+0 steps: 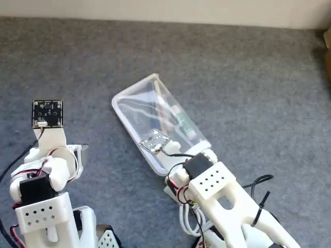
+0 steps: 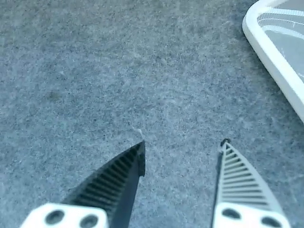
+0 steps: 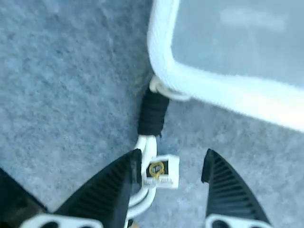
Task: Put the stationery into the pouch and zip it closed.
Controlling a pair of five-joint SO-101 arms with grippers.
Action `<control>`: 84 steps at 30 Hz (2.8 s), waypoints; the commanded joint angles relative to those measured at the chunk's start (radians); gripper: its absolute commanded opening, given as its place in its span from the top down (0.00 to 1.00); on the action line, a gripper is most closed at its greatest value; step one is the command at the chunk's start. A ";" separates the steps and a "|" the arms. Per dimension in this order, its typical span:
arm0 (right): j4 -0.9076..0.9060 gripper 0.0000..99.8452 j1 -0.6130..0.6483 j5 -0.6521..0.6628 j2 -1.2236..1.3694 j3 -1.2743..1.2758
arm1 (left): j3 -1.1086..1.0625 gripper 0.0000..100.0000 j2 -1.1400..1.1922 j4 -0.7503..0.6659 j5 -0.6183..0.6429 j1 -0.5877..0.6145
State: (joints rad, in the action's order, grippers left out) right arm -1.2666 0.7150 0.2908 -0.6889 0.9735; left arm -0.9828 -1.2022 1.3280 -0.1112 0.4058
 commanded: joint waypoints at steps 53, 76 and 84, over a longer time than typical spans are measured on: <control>0.143 1.00 -0.220 -0.121 -0.598 0.183 | 0.015 0.70 -0.016 -0.071 -0.370 -0.243; 0.151 1.00 -0.223 -0.129 -0.802 0.309 | -0.197 0.70 -0.015 -0.543 -0.592 -0.704; 0.143 1.00 -0.223 -0.129 -0.915 0.332 | -0.292 0.70 -0.007 -0.697 -0.651 -0.786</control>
State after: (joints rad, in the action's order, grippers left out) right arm -1.1193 0.5017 0.1726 -1.5528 1.3203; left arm -1.2467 -1.2022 0.7265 -0.7388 -0.3276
